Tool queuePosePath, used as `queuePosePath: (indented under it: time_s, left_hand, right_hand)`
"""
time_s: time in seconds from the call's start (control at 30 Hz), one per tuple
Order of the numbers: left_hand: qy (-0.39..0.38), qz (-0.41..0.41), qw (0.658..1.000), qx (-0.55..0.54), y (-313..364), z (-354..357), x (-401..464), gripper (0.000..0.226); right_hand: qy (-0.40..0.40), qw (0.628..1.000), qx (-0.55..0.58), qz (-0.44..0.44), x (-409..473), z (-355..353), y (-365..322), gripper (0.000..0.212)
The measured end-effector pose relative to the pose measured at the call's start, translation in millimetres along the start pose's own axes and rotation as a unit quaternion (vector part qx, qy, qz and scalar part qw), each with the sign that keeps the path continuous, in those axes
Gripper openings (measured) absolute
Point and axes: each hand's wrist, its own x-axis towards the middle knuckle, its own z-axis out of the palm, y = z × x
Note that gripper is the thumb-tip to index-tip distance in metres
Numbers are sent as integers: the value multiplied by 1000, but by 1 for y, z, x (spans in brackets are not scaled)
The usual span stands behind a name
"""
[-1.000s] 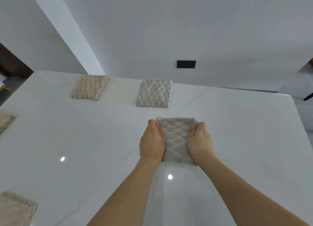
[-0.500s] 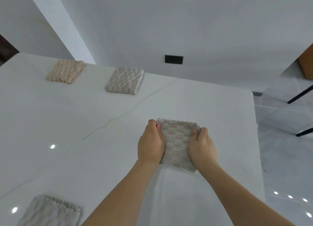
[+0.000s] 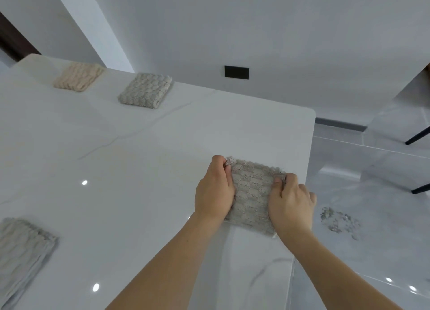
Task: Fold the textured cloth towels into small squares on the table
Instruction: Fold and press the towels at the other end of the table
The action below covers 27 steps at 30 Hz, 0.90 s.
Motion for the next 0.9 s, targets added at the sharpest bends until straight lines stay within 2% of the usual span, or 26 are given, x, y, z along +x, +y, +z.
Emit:
queuePosePath:
  time_s: [0.23,0.4,0.57,0.7,0.8,0.9]
  left_hand:
    - [3,1,999,41,8,25,3,17]
    - [48,11,994,97,6,40,1,20]
    - [97,-2,988,118,0,50,5,26]
    - [51,-35,993,99,-4,47,9,25]
    - [44,-43,995,81,-3,45,9,26]
    - [42,-50,996,62,-2,42,10,25]
  right_hand:
    - [7,999,-25,-20,13,3,22,17]
    - [25,999,-25,26,21,12,30,13]
    - [-12,998,-38,43,43,5,45,14]
    - [-32,999,-21,-17,75,-16,59,15]
    - [-32,992,45,-112,84,-25,61,28]
    - [-129,963,125,-200,86,-25,51,37]
